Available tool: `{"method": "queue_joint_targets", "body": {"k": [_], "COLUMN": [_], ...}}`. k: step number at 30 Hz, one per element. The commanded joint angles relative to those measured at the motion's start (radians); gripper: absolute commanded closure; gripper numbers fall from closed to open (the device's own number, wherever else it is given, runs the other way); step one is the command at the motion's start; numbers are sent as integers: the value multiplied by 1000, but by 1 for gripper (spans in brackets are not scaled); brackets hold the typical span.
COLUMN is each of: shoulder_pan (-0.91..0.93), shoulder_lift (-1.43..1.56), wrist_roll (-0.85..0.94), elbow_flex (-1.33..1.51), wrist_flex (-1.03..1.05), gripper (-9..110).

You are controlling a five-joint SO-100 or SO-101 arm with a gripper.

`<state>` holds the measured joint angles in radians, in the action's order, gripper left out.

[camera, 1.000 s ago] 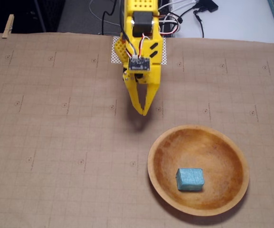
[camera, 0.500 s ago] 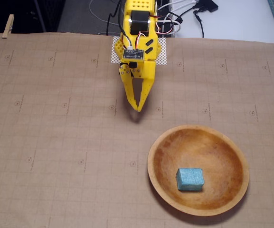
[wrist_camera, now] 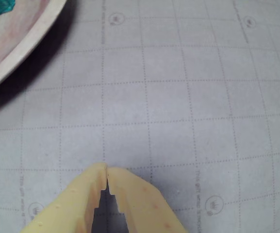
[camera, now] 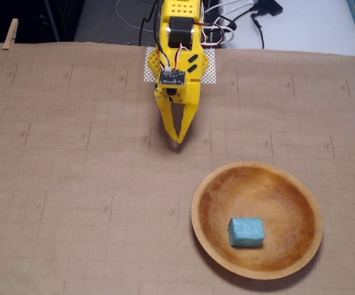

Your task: Grasp a blue block and put it in the bowl.

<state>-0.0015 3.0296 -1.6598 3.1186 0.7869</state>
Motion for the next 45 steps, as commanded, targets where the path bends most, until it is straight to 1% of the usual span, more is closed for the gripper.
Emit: {"method": "queue_joint_targets", "body": {"k": [1, 4, 15, 22, 45], "shoulder_pan": [0, -6, 2, -5, -8], "shoulder_lift": [26, 81, 308, 405, 408], "wrist_roll": [9, 14, 12, 12, 12], "elbow_flex": [18, 21, 15, 12, 9], "wrist_flex": [0, 38, 425, 563, 569], "gripper": [105, 105, 105, 105, 105]}}
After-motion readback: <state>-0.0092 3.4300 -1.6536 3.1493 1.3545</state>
